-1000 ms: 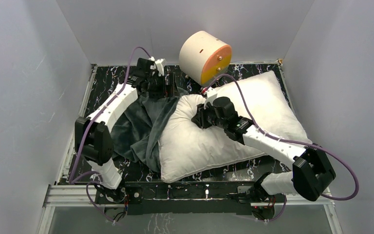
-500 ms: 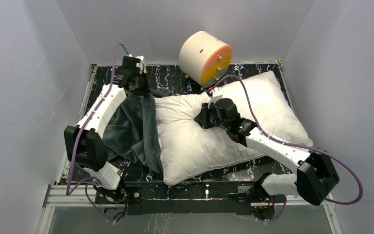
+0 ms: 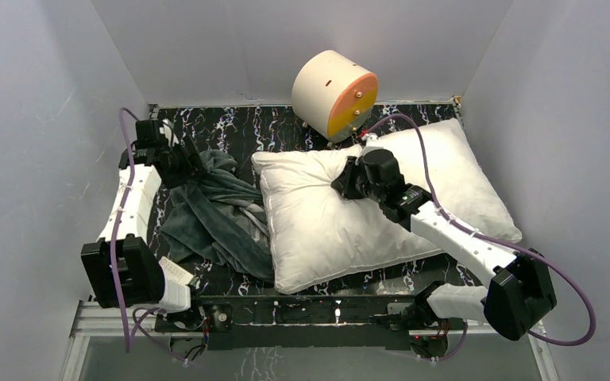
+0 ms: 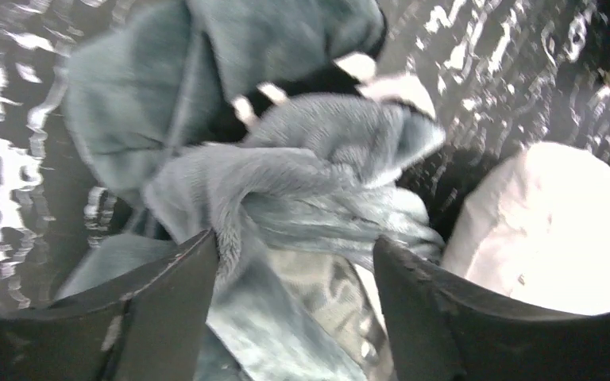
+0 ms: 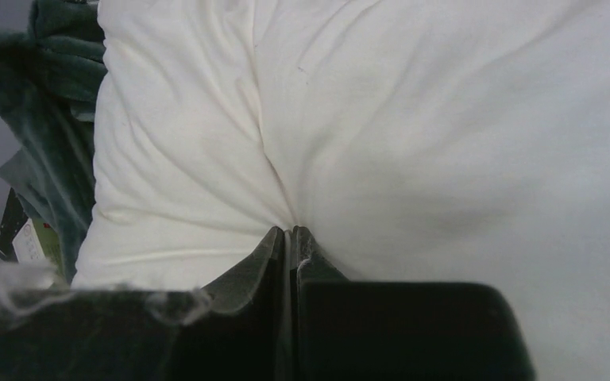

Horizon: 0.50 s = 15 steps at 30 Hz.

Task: Remove the pillowcase from the pillow
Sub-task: Adjust the pillowcase at the center of the board.

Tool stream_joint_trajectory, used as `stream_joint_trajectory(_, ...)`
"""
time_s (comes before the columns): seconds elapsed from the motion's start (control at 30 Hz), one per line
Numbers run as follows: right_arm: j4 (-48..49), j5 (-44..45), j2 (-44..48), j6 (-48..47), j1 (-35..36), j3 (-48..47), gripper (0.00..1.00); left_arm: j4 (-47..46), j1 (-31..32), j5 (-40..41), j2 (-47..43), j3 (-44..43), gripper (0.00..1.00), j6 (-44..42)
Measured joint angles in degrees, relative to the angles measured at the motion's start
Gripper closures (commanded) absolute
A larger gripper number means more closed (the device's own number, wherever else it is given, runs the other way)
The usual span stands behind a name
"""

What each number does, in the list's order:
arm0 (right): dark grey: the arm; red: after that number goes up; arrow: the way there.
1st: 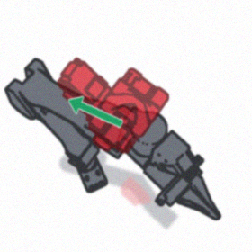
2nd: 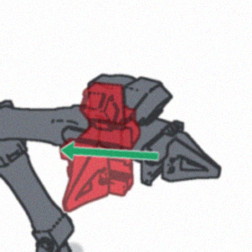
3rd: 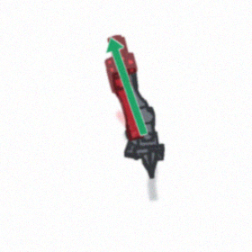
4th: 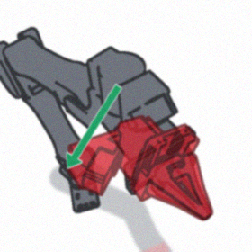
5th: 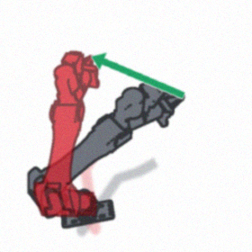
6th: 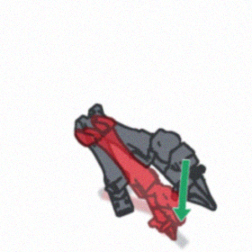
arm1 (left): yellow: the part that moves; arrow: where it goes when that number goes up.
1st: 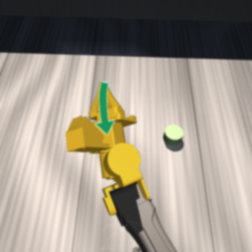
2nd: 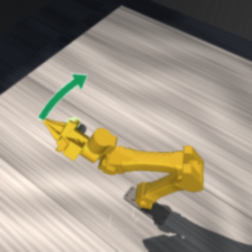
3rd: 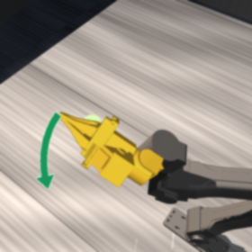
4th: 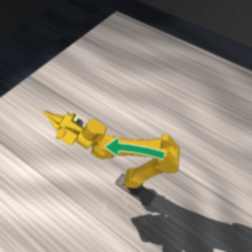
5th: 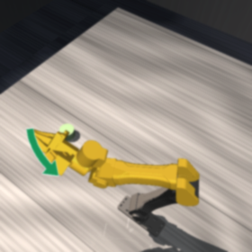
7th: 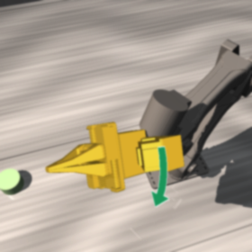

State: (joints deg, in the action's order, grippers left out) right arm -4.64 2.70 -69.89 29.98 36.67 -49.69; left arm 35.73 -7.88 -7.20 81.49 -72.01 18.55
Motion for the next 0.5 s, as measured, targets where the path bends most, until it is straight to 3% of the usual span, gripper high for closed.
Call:
stream_joint_trajectory(0.1,-2.5,0.3,-0.4,0.5,-0.2,-2.4,0.83,-0.9,1.2,-5.4,-0.7,4.3,0.17,0.9)
stream_joint_trajectory(0.23,-6.1,0.5,-3.1,-0.2,-0.4,-7.3,0.80,-0.3,4.7,-6.4,-3.7,10.3,0.14,2.6)
stream_joint_trajectory(0.5,-7.8,-0.2,-5.1,-0.6,-1.0,-8.8,0.80,-4.2,23.0,-1.7,-13.5,20.7,0.10,17.2)
